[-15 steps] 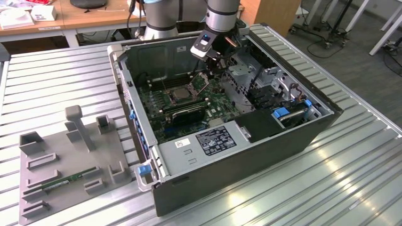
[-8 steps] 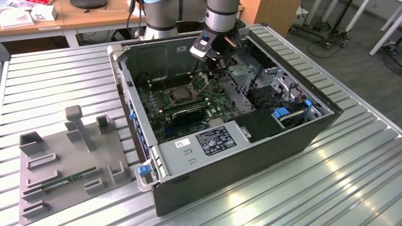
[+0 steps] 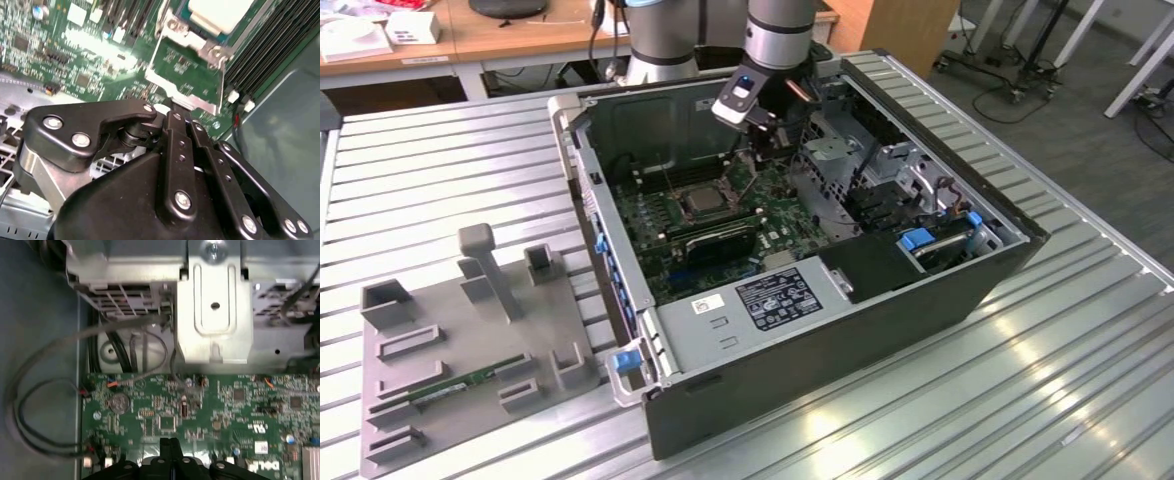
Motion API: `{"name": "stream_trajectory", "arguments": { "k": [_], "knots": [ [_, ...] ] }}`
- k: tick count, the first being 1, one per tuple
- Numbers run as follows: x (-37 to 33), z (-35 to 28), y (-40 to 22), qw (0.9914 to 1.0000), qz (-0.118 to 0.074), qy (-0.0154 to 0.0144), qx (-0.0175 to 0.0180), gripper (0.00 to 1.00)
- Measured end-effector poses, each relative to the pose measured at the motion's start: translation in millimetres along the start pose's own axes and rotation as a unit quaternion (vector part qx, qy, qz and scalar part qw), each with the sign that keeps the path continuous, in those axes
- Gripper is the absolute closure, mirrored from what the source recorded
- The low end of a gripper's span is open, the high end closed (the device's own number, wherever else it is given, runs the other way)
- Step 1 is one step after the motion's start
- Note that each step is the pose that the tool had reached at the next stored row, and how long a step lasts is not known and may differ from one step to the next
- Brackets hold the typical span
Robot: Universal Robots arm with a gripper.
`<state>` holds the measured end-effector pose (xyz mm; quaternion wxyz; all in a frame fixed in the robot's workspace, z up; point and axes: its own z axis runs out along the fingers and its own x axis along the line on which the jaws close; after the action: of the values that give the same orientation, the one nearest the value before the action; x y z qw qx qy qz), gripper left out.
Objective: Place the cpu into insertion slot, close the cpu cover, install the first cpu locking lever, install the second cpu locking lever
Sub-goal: 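Close the cpu cover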
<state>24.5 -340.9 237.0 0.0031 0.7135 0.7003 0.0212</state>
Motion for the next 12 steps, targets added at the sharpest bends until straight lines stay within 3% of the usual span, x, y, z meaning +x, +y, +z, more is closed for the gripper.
{"name": "stream_trajectory", "arguments": {
  "k": [6,12],
  "knots": [
    [-0.4,-0.6,-21.2,1.00000,0.000,0.0002,-0.0022,0.89],
    [-0.9,-1.2,-46.8,0.99999,0.000,0.0002,-0.0045,0.89]
  ]
}}
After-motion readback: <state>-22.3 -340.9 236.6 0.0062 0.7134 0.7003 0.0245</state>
